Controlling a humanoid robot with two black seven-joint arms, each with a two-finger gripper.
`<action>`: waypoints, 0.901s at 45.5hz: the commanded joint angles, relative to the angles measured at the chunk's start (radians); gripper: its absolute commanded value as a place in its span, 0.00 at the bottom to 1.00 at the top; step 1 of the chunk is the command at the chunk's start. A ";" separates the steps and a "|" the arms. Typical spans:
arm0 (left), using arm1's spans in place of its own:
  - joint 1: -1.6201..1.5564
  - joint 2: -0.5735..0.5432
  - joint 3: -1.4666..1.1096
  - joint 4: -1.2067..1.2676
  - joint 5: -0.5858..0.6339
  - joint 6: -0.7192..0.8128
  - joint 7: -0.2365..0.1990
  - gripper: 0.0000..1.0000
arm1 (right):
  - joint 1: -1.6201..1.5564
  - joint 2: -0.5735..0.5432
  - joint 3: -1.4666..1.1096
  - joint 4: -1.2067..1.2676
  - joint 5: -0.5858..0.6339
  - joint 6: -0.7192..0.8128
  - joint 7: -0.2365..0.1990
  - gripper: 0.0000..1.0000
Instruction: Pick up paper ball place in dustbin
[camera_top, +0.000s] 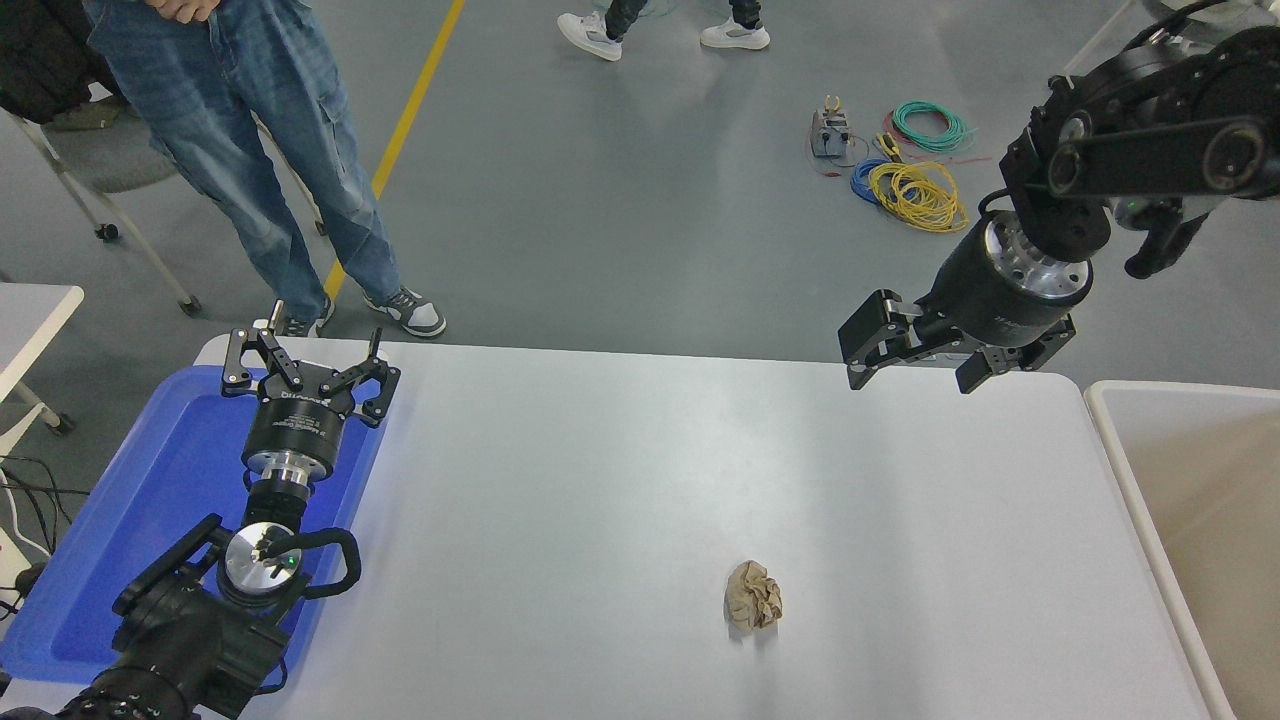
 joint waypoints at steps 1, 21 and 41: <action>0.000 0.001 0.000 0.000 0.000 0.000 0.000 1.00 | -0.062 0.010 0.009 -0.051 0.002 -0.002 0.000 1.00; 0.000 -0.001 0.000 0.000 0.000 0.000 0.000 1.00 | -0.197 0.032 0.038 -0.122 0.002 -0.034 0.002 1.00; 0.000 -0.001 0.000 0.000 0.000 0.000 0.000 1.00 | -0.239 0.069 0.085 -0.122 0.004 -0.034 0.003 1.00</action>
